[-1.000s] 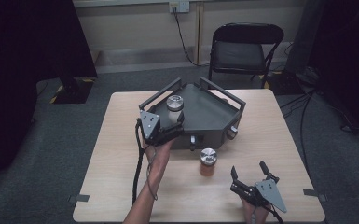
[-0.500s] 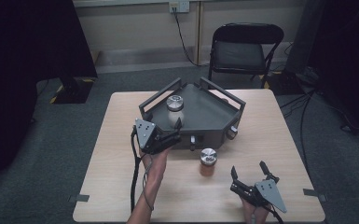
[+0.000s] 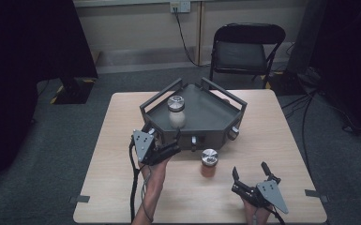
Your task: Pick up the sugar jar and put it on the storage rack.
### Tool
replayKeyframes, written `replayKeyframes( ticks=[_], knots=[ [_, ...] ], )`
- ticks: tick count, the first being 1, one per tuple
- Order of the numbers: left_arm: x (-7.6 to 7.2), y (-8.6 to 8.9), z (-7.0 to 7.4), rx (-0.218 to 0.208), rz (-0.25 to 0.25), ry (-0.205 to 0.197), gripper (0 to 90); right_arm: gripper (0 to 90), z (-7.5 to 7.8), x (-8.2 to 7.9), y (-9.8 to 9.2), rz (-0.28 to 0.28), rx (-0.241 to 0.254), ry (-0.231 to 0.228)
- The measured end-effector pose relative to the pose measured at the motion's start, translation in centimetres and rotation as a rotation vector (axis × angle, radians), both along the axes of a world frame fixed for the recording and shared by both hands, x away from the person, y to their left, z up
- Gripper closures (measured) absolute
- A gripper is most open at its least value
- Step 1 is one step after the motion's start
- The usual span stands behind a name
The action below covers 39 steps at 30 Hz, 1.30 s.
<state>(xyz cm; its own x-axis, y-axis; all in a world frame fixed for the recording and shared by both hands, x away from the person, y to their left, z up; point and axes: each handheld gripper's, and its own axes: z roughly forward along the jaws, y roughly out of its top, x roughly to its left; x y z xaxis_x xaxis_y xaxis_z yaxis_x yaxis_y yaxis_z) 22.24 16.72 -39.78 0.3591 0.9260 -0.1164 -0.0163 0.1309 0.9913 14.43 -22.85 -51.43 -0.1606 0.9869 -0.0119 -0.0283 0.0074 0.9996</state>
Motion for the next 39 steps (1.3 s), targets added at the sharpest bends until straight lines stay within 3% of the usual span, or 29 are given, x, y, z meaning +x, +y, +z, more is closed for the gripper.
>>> replayKeyframes(
  ticks=[10, 13, 16, 23, 29, 39],
  knots=[
    [-2.0, 0.2, -1.6, -0.015, 0.0, -0.016, 0.1, 0.4, 0.0, 0.0, 0.0, -0.001, 0.0, 0.0],
    [-2.5, -0.1, -2.4, -0.005, 0.02, -0.033, 0.4, 0.4, 0.0, 0.0, 0.0, -0.001, 0.0, 0.0],
    [-3.0, -0.1, -3.1, -0.001, 0.028, -0.025, 0.3, 0.4, 0.0, 0.0, 0.0, -0.001, 0.0, 0.0],
    [-3.9, -0.1, -4.8, -0.032, 0.069, -0.017, 0.4, 0.4, 0.0, 0.0, 0.0, -0.001, 0.0, 0.0],
    [-4.6, -0.2, -6.4, -0.011, 0.086, -0.035, 0.4, 0.4, 0.0, 0.0, 0.0, -0.001, 0.0, 0.0],
    [-5.4, -1.2, -9.2, 0.038, 0.134, 0.0, 0.4, 0.4, 0.0, 0.0, 0.1, -0.004, 0.0, 0.0]
  ],
)
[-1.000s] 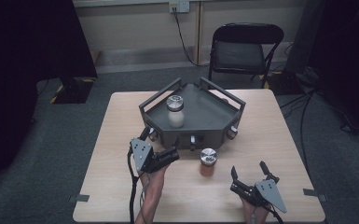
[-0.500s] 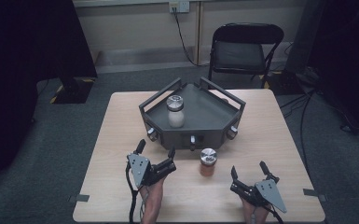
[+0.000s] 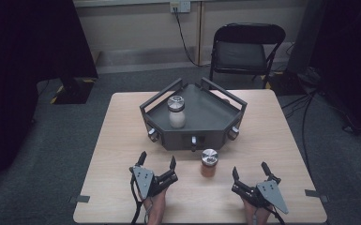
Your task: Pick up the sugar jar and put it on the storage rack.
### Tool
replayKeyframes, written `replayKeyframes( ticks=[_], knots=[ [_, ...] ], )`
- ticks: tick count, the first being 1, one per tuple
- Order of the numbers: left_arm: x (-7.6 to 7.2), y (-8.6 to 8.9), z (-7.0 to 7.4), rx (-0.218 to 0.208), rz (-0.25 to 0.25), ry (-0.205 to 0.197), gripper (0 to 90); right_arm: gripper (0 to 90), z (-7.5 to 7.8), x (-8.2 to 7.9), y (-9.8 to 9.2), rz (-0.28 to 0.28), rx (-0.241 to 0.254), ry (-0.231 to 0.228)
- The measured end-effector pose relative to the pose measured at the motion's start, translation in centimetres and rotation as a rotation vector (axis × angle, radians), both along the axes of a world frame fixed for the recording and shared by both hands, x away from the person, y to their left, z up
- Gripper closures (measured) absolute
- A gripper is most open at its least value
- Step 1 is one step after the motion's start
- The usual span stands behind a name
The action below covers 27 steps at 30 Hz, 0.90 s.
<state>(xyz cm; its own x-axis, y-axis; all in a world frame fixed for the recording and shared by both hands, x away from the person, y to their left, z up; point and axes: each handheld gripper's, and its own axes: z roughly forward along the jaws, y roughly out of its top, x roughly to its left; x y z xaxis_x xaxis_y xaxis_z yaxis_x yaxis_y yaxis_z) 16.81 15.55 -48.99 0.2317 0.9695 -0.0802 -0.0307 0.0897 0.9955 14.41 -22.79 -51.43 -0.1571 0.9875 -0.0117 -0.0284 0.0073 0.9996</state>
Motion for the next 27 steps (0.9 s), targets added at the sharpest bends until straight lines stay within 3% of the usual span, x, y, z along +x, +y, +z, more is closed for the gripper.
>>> replayKeyframes(
  ticks=[11, 20, 23, 27],
  knots=[
    [-0.8, 0.0, -2.0, -0.002, 0.022, 0.029, 0.3, 0.4, 0.0, 0.0, 0.0, -0.001, 0.0, 0.0],
    [-1.1, 0.0, -2.8, 0.006, 0.021, 0.015, 0.3, 0.4, 0.0, 0.0, 0.0, -0.001, 0.0, 0.0],
    [-1.2, -0.1, -2.9, 0.038, 0.019, 0.0, 0.3, 0.4, 0.0, 0.0, 0.0, -0.001, 0.0, 0.0],
    [-1.2, -0.3, -2.9, 0.044, 0.03, 0.002, 0.1, 0.3, 0.0, 0.0, 0.0, -0.001, 0.0, 0.0]
  ],
)
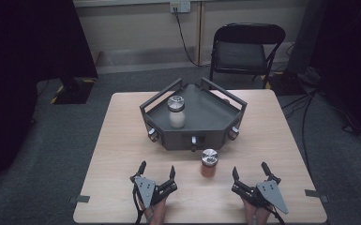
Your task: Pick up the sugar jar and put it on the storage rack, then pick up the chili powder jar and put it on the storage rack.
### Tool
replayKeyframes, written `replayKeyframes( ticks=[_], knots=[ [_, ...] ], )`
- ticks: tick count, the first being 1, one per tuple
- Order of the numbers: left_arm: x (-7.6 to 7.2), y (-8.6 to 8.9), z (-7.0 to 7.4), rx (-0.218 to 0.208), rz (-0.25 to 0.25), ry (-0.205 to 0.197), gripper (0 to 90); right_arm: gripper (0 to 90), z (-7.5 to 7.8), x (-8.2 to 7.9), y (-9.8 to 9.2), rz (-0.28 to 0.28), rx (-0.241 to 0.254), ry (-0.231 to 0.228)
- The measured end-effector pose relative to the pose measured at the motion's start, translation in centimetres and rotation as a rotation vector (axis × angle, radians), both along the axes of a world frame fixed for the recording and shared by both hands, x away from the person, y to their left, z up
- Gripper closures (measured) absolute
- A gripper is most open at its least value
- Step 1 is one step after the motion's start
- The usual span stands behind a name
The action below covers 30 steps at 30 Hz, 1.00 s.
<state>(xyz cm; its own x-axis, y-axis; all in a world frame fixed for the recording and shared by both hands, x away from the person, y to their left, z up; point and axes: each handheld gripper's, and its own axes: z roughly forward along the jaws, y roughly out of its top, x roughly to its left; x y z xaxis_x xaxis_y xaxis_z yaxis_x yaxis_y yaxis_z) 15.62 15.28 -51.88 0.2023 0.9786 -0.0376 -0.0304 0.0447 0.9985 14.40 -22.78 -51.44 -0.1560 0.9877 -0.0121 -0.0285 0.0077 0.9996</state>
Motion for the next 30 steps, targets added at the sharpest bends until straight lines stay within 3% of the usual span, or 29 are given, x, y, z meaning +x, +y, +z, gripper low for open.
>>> replayKeyframes(
  ticks=[3, 30],
  knots=[
    [0.09, -0.29, 0.32, 0.039, -0.003, 0.013, 0.1, 0.4, 0.0, -0.01, 0.01, 0.0, 0.0, 0.0],
    [0.06, -0.55, 0.33, 0.035, 0.019, 0.015, 0.5, 0.4, 0.01, 0.0, 0.01, -0.001, 0.0, 0.001]
  ],
)
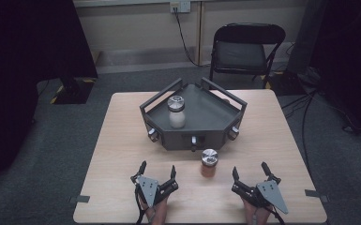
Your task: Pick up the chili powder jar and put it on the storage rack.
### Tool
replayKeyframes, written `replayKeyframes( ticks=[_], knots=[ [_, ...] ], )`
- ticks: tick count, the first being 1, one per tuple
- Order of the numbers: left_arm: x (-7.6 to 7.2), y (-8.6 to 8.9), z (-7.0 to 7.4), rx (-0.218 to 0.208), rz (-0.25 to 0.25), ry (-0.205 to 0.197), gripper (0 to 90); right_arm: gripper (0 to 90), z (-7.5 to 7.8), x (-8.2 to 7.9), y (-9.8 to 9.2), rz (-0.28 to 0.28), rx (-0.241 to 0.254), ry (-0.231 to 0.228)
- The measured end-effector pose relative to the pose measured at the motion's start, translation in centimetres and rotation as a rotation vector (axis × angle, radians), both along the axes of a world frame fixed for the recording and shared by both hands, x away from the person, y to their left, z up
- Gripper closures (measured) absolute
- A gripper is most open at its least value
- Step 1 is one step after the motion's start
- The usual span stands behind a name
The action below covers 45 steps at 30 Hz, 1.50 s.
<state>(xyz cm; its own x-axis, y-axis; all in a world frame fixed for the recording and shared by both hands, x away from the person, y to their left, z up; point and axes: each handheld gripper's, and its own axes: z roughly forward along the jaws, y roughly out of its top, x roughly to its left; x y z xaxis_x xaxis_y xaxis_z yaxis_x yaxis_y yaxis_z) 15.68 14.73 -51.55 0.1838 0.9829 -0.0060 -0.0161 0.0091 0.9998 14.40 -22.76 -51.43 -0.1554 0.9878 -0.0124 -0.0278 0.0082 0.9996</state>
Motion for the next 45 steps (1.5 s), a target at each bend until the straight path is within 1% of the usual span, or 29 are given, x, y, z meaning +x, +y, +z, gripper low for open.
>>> replayKeyframes(
  ticks=[10, 15, 16, 17, 19, 24, 29, 35, 45],
  knots=[
    [-0.1, -0.2, 0.0, 0.0, 0.013, 0.001, 0.4, 0.0, 0.0, 0.0, 0.1, -0.003, 0.0, 0.0],
    [-0.1, -0.1, 0.0, 0.0, 0.012, 0.001, 0.4, 0.0, 0.0, 0.0, -0.1, 0.005, 0.002, 0.003],
    [0.0, -0.1, 0.0, 0.0, 0.012, 0.001, 0.4, 0.0, 0.1, 0.1, -0.2, 0.01, 0.003, 0.006],
    [0.0, -0.1, 0.0, 0.0, 0.012, 0.001, 0.3, 0.0, 0.3, 0.2, -0.6, 0.029, 0.009, 0.017],
    [0.0, -0.1, 0.0, 0.0, 0.012, 0.001, 0.3, 0.0, 0.5, 0.3, -0.8, 0.041, 0.015, 0.028],
    [0.0, -0.1, 0.0, 0.0, 0.012, 0.001, 0.4, 0.0, 0.7, -0.2, -0.4, 0.037, 0.007, 0.034],
    [0.0, -0.1, 0.0, 0.0, 0.012, 0.001, 0.4, 0.0, 1.0, -0.3, -0.5, 0.044, 0.018, 0.036],
    [0.0, -0.1, 0.0, 0.0, 0.012, 0.001, 0.5, 0.0, 1.8, -0.3, -0.3, 0.062, 0.026, 0.007],
    [0.0, -0.1, 0.0, 0.0, 0.012, 0.001, 0.4, 0.0, 3.6, 0.6, 0.6, 0.124, 0.033, -0.027]
  ],
)
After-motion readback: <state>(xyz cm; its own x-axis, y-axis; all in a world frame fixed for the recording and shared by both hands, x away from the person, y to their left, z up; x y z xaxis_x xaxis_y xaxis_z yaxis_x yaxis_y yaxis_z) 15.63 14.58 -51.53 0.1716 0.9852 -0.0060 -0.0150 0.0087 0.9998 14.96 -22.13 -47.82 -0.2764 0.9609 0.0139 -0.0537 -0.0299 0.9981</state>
